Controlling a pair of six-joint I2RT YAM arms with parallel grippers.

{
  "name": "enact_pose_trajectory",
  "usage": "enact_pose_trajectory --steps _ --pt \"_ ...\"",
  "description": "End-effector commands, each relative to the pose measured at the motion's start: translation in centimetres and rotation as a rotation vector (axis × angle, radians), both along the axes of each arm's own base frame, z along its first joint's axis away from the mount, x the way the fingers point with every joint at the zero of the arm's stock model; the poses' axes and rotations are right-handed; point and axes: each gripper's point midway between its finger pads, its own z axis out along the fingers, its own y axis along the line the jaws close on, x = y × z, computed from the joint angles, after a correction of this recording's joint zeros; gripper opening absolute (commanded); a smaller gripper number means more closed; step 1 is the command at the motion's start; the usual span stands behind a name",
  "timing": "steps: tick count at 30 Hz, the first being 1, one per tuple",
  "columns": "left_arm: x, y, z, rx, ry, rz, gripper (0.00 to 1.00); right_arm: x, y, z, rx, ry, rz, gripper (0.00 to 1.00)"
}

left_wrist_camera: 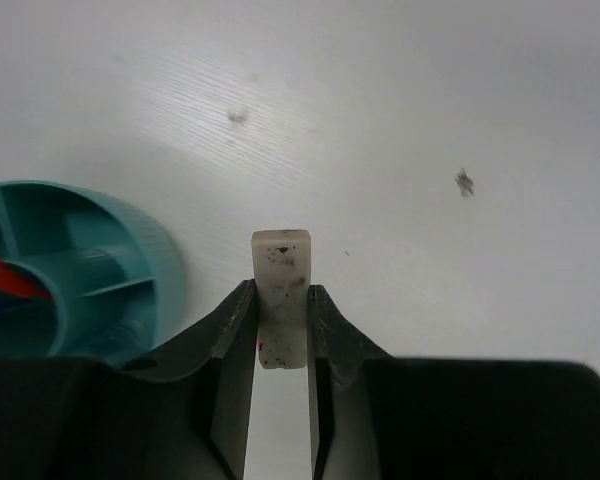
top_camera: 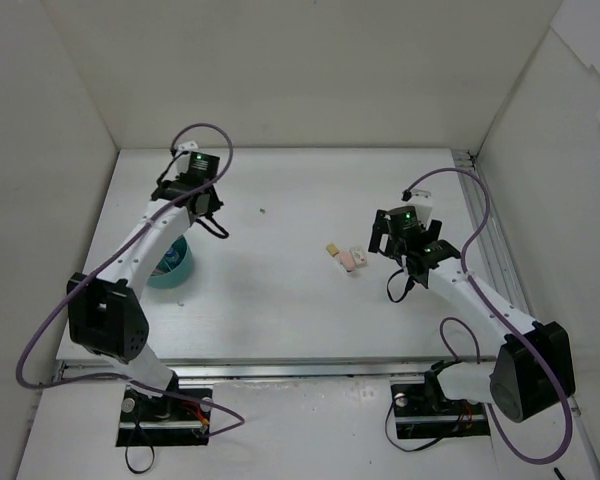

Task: Sort the stationery into containers
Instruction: Pick up the stationery from the center of the board, then place the stationery in the storage box.

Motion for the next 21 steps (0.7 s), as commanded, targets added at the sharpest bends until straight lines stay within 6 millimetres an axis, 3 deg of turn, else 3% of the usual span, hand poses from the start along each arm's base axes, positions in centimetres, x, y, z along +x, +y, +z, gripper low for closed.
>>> enact_pose_trajectory --steps 1,5,8,13,21 --pt "-0.8 6.1 3.6 0.096 -0.044 0.185 0.0 0.7 -1.0 1.1 -0.029 -0.047 -0.038 0.98" --pt "-1.6 9.9 2.9 0.099 0.011 0.362 0.0 1.0 -1.3 0.7 -0.036 -0.033 -0.046 0.98" --pt "-1.5 11.4 2.0 0.079 0.029 0.438 0.0 1.2 -1.2 0.4 -0.036 -0.02 -0.04 0.98" --pt "-0.6 12.1 0.6 0.064 0.06 0.491 0.0 1.3 -1.5 0.2 -0.04 -0.013 -0.048 0.98" --pt "-2.2 13.9 -0.9 0.116 0.145 0.604 0.0 1.3 -2.1 -0.2 -0.04 -0.002 -0.066 0.98"
